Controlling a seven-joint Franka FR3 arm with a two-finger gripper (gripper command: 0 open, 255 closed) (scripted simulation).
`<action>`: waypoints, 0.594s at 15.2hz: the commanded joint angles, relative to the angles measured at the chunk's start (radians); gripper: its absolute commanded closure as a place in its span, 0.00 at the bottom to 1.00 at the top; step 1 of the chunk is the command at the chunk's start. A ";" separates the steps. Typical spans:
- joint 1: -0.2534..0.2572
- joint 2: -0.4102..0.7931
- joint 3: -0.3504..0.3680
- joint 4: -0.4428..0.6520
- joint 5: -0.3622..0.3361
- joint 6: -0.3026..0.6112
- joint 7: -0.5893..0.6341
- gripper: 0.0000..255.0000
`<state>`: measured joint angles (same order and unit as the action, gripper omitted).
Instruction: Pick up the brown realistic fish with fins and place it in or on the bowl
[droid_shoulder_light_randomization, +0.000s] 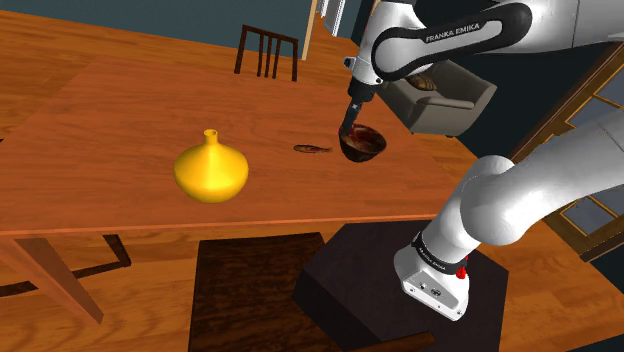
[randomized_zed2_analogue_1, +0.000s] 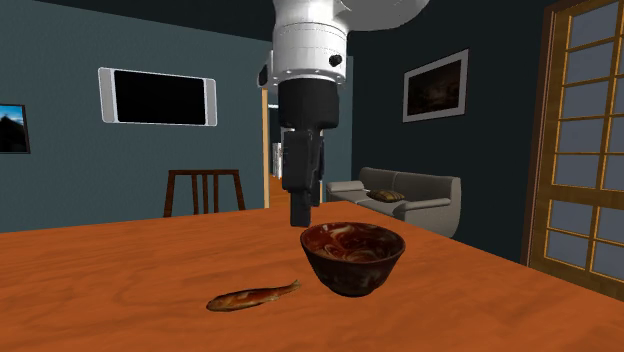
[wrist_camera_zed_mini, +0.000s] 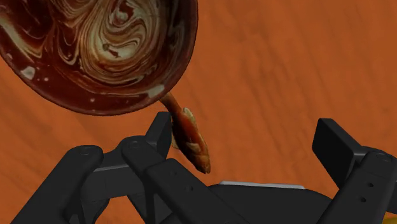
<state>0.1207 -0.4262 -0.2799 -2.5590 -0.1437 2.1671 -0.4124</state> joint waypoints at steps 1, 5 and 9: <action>0.023 0.084 -0.032 0.020 0.011 0.069 -0.091 0.00; 0.071 0.254 -0.082 0.063 0.067 0.195 -0.275 0.00; 0.104 0.431 -0.100 0.128 0.169 0.298 -0.480 0.00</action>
<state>0.2171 -0.0410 -0.3770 -2.4465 -0.0036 2.4365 -0.8343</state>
